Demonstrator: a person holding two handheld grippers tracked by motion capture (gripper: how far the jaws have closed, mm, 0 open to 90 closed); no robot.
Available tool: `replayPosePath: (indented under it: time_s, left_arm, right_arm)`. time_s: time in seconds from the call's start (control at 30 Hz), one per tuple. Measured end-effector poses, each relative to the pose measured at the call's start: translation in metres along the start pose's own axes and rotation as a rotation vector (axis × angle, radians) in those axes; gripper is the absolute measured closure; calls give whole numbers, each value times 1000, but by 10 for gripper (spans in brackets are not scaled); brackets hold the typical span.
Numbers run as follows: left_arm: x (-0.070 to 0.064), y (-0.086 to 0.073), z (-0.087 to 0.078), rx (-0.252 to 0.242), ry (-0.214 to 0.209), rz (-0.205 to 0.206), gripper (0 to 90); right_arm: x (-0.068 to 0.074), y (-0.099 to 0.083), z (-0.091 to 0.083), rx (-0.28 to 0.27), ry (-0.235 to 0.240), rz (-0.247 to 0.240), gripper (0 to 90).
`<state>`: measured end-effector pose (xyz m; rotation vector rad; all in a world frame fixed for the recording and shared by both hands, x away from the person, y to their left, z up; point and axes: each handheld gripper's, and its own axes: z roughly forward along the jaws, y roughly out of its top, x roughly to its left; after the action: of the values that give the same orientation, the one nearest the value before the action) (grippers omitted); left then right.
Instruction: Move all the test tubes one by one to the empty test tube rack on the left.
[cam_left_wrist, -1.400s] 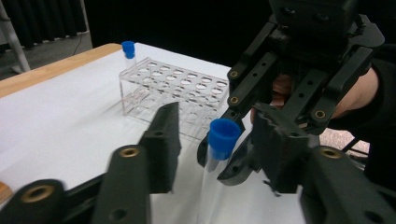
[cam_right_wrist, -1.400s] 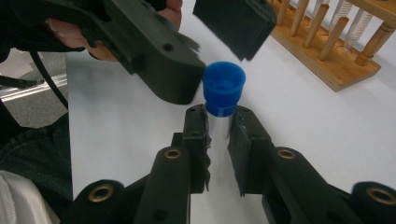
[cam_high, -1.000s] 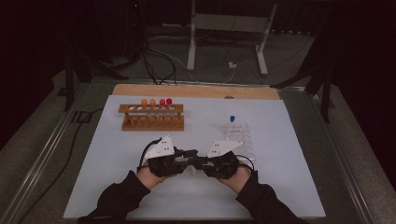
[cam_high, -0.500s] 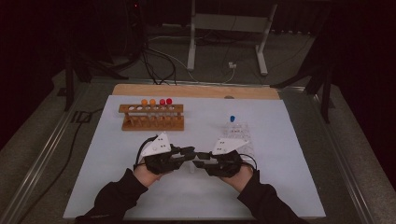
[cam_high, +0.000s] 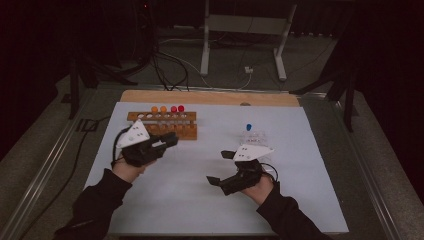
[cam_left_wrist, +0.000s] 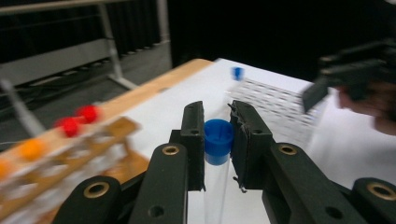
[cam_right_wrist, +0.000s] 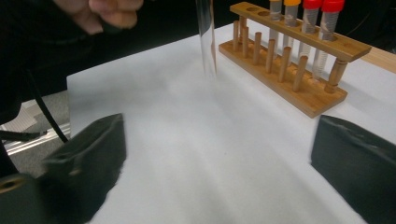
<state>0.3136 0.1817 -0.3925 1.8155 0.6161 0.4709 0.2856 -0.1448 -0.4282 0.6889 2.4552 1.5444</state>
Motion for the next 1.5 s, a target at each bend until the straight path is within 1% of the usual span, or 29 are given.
replayPosePath:
  time_s: [0.1,0.13,0.23,0.3,0.4,0.43,0.53,0.6,0.7,0.77,0.8,0.87,0.9,0.97,1.0,1.03,1.07,1.13,1.17,1.2,1.27,1.33,1.37,1.5]
  left_arm:
    - [17,5,-10,-7,67,-6,773]
    - [23,5,-12,-10,86,-15,773]
    - [38,6,-13,-6,143,-40,773]
    - [47,6,-13,-6,177,-45,773]
    - [59,7,-15,-19,222,-52,773]
    - [64,8,-15,-26,235,-64,773]
    - [76,11,-16,-35,274,-81,773]
    - [82,13,-14,-32,296,-76,773]
    - [91,17,-11,-41,319,-83,773]
    - [97,19,-9,-52,324,-91,773]
    - [100,20,-7,-52,338,-89,773]
    - [105,21,-4,-55,350,-93,773]
    - [107,21,-3,-52,367,-87,773]
    - [110,20,0,-51,375,-92,773]
    - [111,19,2,-47,388,-87,773]
    - [113,18,4,-48,390,-94,773]
    - [115,16,5,-52,390,-108,773]
    - [118,14,9,-50,405,-111,773]
    - [120,12,11,-54,403,-123,773]
    - [121,11,13,-52,414,-119,773]
    - [123,8,16,-59,417,-133,772]
    - [124,4,19,-47,431,-123,773]
    - [125,1,20,-45,434,-125,772]
    - [129,-9,24,-43,442,-155,772]
  right_arm:
    - [0,0,-1,-6,-7,-11,25]
    - [0,0,-1,-8,-13,-18,11]
    - [-2,0,-3,-52,0,10,10]
    - [-3,-1,-3,-65,-5,22,9]
    - [-3,-1,-4,-69,-14,13,9]
    - [-3,-1,-4,-71,-18,8,9]
    - [-2,-1,-4,-69,-21,-6,9]
    - [-1,-1,-4,-73,-25,-8,10]
    - [-1,-2,-4,-71,-22,-13,10]
    - [-2,-1,-4,-68,-15,-19,10]
    - [-1,-1,-4,-69,-18,-24,10]
    - [-1,-1,-4,-69,-13,-25,10]
    - [-1,-1,-4,-68,-14,-27,10]
    - [-1,-1,-4,-70,-11,-26,10]
    - [-1,-1,-5,-71,-10,-28,10]
    - [-1,-1,-5,-71,-13,-28,10]
    - [-1,-1,-5,-72,-11,-27,10]
    - [-1,-1,-6,-76,-6,-23,10]
    - [-2,-1,-6,-76,-6,-24,10]
    - [-2,-1,-6,-76,-5,-23,10]
    - [-2,-2,-7,-78,-5,-19,10]
    - [-2,-2,-7,-77,-6,-20,10]
    - [-2,-2,-8,-78,-8,-22,10]
    - [-3,-4,-9,-79,-1,-17,10]
